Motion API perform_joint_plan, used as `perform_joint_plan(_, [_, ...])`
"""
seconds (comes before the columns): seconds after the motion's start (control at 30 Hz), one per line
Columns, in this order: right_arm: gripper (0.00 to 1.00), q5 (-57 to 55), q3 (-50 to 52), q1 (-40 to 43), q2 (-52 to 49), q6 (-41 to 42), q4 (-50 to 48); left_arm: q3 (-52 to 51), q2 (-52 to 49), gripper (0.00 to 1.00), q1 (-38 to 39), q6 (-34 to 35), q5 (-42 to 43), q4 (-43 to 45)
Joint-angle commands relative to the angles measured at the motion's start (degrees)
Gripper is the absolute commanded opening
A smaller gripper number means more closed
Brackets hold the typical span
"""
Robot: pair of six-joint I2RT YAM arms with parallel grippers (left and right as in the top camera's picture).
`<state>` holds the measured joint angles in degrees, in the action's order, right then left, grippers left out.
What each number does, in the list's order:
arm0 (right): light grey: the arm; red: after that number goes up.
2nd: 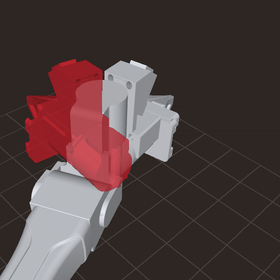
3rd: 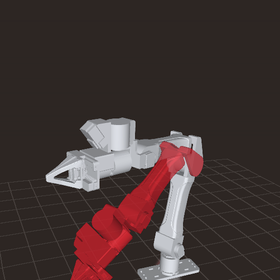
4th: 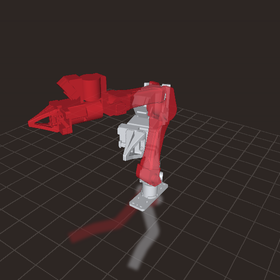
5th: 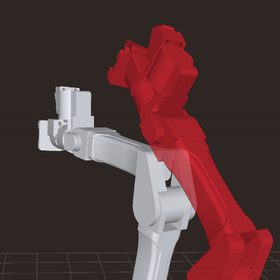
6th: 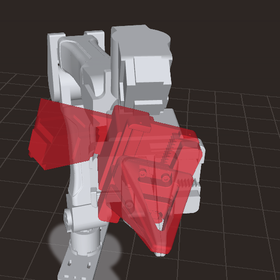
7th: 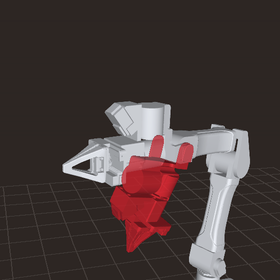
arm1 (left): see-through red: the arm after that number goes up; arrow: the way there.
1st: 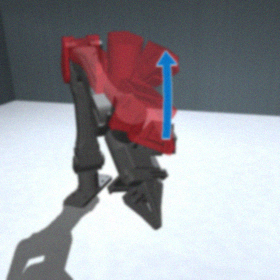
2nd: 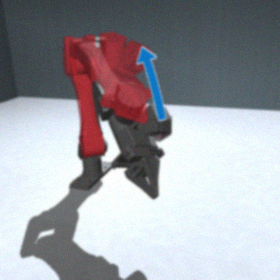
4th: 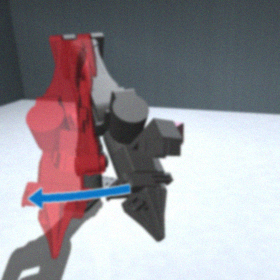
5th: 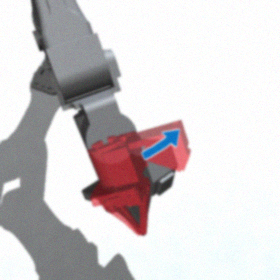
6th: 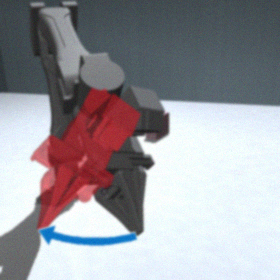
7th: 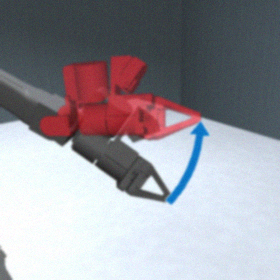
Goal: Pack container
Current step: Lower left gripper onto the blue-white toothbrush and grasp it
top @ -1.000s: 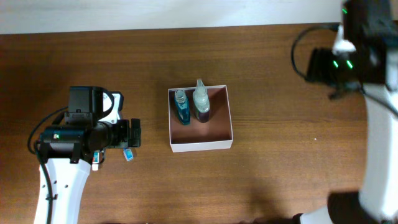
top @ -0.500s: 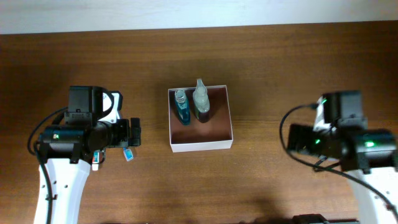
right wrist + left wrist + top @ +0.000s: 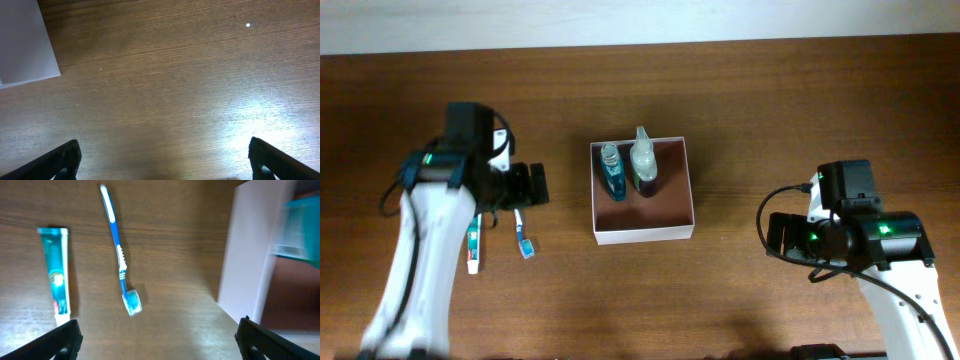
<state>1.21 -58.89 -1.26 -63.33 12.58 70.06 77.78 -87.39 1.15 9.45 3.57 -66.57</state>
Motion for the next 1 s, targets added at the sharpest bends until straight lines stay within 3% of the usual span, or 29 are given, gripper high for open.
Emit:
perform_joint_plan(0.0, [0.99, 0.5, 0.1, 0.2, -0.1, -0.4, 0.1, 1.5, -9.2, 0.99, -0.6, -1.8, -2.5, 1.2])
perform_joint_plan(0.27, [0.99, 0.5, 0.1, 0.2, -0.1, -0.4, 0.2, 1.5, -21.1, 0.99, -4.5, -1.8, -2.3, 5.2])
perform_joint_plan(0.7, [0.99, 0.3, 0.1, 0.2, -0.1, -0.3, 0.4, 1.5, -28.1, 0.98, -5.3, -3.1, -2.3, 9.7])
perform_joint_plan(0.9, [0.99, 0.3, 0.1, 0.2, -0.1, -0.3, 0.4, 1.5, -29.9, 0.89, -5.3, -3.1, -2.3, 10.2])
perform_joint_plan(0.97, [0.99, 0.3, 0.1, 0.2, -0.1, -0.3, 0.4, 1.5, -30.0, 0.81, -5.3, -3.1, -2.3, 10.2])
